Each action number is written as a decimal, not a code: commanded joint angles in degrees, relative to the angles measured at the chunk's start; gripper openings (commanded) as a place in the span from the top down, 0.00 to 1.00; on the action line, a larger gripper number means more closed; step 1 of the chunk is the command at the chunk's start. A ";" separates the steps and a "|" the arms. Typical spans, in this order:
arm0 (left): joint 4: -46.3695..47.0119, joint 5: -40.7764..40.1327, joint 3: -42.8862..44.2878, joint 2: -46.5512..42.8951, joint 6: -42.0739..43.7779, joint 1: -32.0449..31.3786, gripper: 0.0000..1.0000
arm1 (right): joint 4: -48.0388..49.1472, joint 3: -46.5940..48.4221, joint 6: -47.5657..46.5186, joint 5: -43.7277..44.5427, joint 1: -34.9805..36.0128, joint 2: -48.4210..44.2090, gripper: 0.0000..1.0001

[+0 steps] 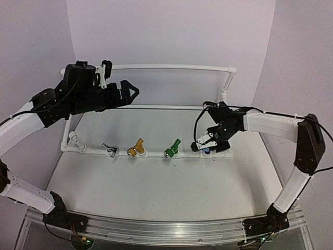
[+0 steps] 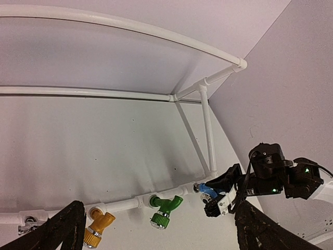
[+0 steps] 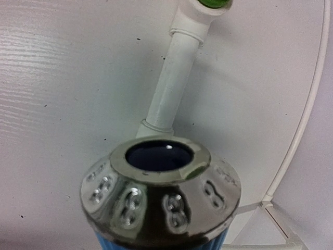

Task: Install the water faucets
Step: Screw the water faucet onto the adaptor.

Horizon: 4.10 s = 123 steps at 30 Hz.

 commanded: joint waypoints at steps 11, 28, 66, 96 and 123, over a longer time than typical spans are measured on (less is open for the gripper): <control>0.75 -1.81 1.29 -0.74 1.06 0.19 0.00 | 1.38 -1.60 -2.75 1.61 0.17 2.39 1.00; 1.51 -2.72 -0.60 -1.81 0.08 0.21 0.00 | 1.89 -0.19 -3.85 -0.95 0.05 2.34 1.00; 2.03 -2.89 -0.18 0.07 1.26 0.21 0.00 | 4.28 -7.38 20.21 0.10 -1.93 1.93 1.00; 1.76 -3.83 -0.33 0.45 0.06 0.21 0.00 | 17.35 -21.98 42.19 -0.86 -1.87 -6.86 1.00; 1.16 -4.75 -1.59 -1.44 0.19 0.21 0.00 | 7.02 -19.62 23.78 6.07 2.21 -4.96 1.00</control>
